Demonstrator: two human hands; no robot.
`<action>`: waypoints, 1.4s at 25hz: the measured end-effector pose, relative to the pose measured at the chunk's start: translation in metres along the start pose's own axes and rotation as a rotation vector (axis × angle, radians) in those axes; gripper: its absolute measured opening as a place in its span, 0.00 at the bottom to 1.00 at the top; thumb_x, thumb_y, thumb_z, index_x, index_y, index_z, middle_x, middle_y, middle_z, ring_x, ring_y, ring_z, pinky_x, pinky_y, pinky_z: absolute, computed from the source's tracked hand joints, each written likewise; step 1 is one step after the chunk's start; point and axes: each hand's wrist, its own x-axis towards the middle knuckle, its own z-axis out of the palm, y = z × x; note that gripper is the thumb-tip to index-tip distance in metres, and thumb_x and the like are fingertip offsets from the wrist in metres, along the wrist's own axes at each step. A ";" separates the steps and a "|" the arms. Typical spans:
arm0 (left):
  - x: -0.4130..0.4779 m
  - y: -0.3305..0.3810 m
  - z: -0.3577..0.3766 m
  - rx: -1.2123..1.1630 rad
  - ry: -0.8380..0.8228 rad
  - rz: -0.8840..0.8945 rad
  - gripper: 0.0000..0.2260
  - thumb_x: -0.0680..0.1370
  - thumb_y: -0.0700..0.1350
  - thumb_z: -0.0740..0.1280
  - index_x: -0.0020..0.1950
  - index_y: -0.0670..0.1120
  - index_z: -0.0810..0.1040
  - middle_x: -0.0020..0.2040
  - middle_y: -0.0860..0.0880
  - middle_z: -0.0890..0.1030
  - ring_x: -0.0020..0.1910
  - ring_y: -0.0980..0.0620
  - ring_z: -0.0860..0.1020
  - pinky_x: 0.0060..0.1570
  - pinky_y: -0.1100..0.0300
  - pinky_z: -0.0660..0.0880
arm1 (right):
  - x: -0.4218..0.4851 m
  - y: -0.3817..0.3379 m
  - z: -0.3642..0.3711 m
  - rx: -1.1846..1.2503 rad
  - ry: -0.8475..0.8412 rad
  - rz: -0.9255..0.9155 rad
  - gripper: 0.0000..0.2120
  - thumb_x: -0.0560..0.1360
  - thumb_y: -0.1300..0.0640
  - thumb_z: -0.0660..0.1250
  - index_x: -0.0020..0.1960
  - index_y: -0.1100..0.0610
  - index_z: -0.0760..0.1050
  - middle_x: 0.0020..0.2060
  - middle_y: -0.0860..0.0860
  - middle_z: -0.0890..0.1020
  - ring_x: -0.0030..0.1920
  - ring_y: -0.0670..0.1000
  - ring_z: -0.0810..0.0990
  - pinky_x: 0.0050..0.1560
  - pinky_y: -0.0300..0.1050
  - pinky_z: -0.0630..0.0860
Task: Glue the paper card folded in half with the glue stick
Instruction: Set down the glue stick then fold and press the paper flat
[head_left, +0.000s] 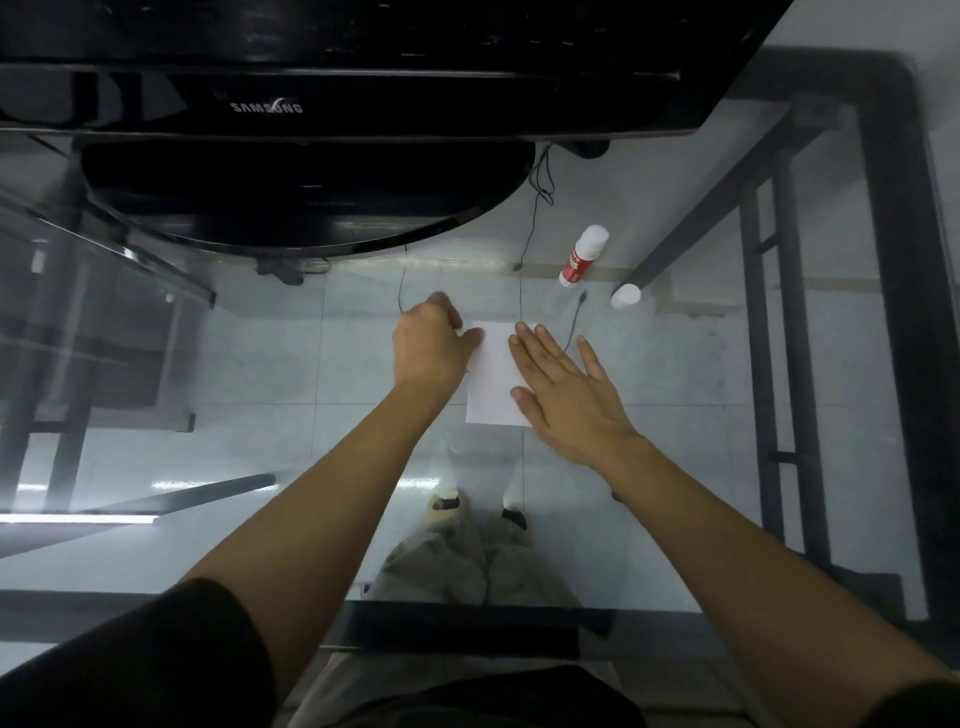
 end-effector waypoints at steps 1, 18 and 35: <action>-0.002 -0.007 -0.002 0.048 0.038 0.215 0.09 0.75 0.44 0.69 0.52 0.40 0.77 0.49 0.41 0.81 0.45 0.46 0.79 0.46 0.58 0.75 | 0.000 -0.001 -0.001 -0.015 -0.008 0.003 0.27 0.80 0.46 0.43 0.75 0.54 0.41 0.74 0.47 0.43 0.75 0.48 0.45 0.69 0.51 0.35; -0.058 -0.080 -0.013 0.512 -0.325 0.974 0.25 0.79 0.54 0.49 0.71 0.41 0.64 0.72 0.43 0.66 0.72 0.44 0.59 0.69 0.43 0.55 | 0.003 -0.002 -0.005 -0.053 -0.066 0.003 0.27 0.80 0.45 0.42 0.74 0.54 0.36 0.76 0.49 0.42 0.75 0.48 0.40 0.69 0.51 0.34; -0.048 -0.058 0.032 0.566 -0.124 0.535 0.24 0.81 0.53 0.42 0.75 0.44 0.47 0.77 0.47 0.51 0.74 0.52 0.42 0.72 0.51 0.43 | -0.050 -0.032 0.017 -0.034 -0.028 0.107 0.26 0.78 0.46 0.38 0.71 0.51 0.32 0.74 0.47 0.39 0.72 0.49 0.32 0.66 0.53 0.26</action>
